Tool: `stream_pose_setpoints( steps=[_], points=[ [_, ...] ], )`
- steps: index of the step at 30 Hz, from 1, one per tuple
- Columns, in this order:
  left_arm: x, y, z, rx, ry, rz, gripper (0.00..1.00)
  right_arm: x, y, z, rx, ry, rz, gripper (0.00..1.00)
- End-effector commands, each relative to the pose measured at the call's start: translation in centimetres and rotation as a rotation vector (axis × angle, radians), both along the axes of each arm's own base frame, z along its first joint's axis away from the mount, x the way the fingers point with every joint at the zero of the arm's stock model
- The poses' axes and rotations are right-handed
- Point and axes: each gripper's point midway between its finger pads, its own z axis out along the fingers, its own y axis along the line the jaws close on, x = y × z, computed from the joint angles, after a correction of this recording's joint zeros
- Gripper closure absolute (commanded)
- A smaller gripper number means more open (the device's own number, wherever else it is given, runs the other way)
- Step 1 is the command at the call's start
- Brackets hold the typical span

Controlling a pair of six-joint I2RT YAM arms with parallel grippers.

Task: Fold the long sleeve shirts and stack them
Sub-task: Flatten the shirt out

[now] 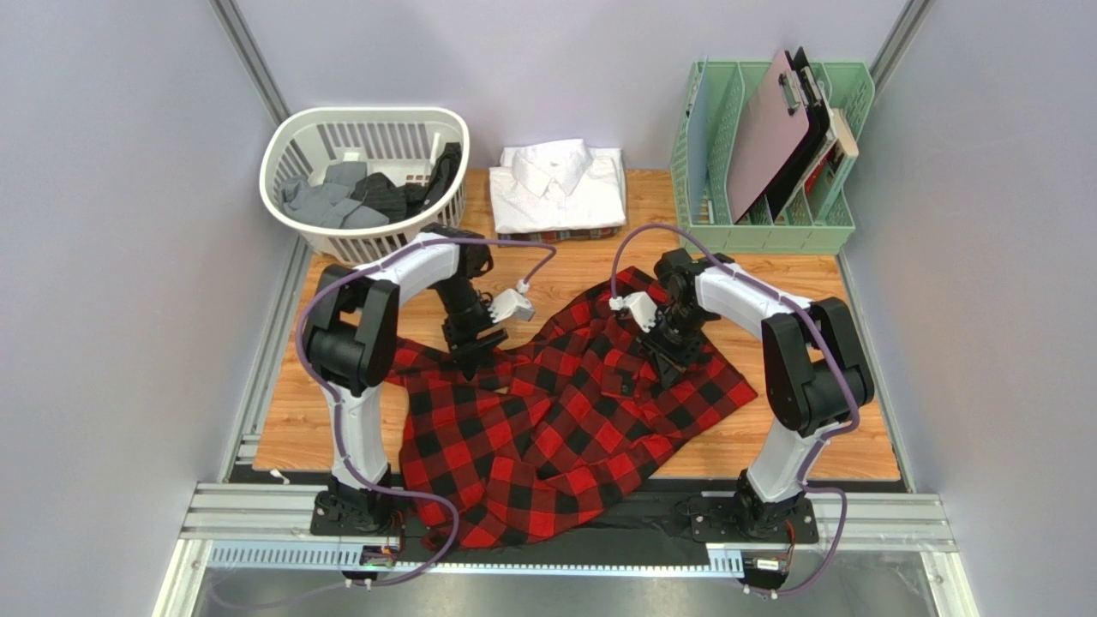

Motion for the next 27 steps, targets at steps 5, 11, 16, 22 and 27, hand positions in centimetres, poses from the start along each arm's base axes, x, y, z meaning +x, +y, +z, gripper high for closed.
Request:
stream_pose_setpoints(
  steps=[5, 11, 16, 22, 27],
  points=[
    [4.2, -3.5, -1.3, 0.064, -0.085, 0.043, 0.92, -1.1, -0.3, -0.7, -0.016, 0.028, -0.013, 1.00],
    [12.5, -3.5, -0.3, 0.089, -0.224, 0.122, 1.00, 0.1, 0.0, -0.7, -0.006, 0.031, -0.051, 1.00],
    [18.3, -3.5, 1.9, 0.052, -0.335, 0.184, 1.00, 1.8, -0.9, 0.1, -0.003, 0.022, -0.111, 1.00],
    [25.5, -5.1, 9.1, -0.110, -0.592, 0.361, 1.00, 4.6, -1.4, 5.6, 0.133, -0.035, -0.226, 1.00],
    [28.6, -7.4, 16.1, -0.312, -0.735, 0.512, 1.00, -1.6, 1.2, 11.7, 0.312, -0.043, -0.045, 1.00]
  ],
)
